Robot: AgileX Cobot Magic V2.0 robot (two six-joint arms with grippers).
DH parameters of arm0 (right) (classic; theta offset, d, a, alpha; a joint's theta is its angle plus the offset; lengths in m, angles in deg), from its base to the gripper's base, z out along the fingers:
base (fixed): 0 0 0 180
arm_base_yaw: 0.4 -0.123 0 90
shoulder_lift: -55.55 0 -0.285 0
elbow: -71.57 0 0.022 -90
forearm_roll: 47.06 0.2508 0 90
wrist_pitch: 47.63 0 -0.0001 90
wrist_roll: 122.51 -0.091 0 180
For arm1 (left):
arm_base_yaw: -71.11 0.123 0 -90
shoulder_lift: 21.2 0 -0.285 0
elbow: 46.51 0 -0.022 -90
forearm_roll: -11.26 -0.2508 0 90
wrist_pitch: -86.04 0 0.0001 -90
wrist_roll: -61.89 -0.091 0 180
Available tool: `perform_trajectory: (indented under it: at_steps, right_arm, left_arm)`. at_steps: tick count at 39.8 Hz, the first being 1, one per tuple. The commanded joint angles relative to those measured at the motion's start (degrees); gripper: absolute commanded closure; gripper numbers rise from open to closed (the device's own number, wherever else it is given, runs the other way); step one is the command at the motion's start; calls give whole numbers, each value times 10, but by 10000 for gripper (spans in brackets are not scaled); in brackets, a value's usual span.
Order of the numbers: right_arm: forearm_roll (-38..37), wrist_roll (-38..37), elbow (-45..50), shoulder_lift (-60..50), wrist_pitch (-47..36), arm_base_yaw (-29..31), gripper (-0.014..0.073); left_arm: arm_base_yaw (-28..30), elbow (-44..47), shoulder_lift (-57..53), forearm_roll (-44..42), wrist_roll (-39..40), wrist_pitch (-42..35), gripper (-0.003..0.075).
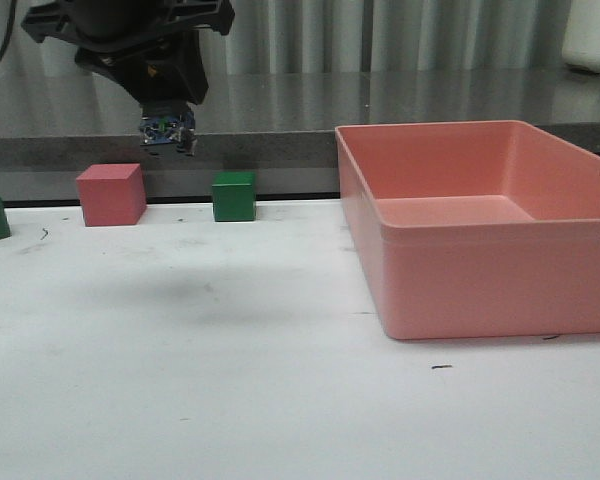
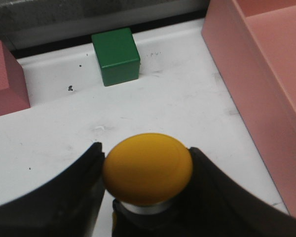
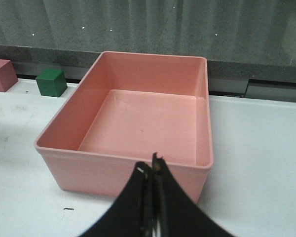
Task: Place and stand button with both arms
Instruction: 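Close the left gripper on the yellow cap and lift the button, then swing the button upright and lower it base-down onto the table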
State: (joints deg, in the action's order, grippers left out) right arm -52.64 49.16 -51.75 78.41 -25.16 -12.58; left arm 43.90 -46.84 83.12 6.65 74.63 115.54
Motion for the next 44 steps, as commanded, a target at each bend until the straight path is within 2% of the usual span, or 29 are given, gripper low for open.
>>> perform_trajectory:
  at_steps: [1, 3, 12, 20, 24, 36, 44]
  right_arm:
    - [-10, 6, -15, 4, -50, 3, 663]
    - [-10, 6, -15, 4, -50, 3, 663]
    - [-10, 6, -15, 4, -50, 3, 663]
    - [-10, 6, -15, 4, -50, 3, 663]
    - [-10, 6, -15, 4, -50, 3, 663]
    - [-10, 6, -15, 4, -50, 3, 663]
    - [-10, 6, -15, 4, -50, 3, 663]
  left_arm:
    - [-3, 39, -65, -14, 3, -99, 438]
    - [-3, 65, -78, -15, 3, -133, 438]
    - [-3, 223, -148, -29, 3, -377, 437]
    - [16, 373, -152, -41, -24, -677, 437]
    - [30, 428, -131, -40, -50, -795, 437]
    - [41, 449, -58, -40, -50, -810, 437]
    - [42, 440, 1, -36, -50, -785, 437]
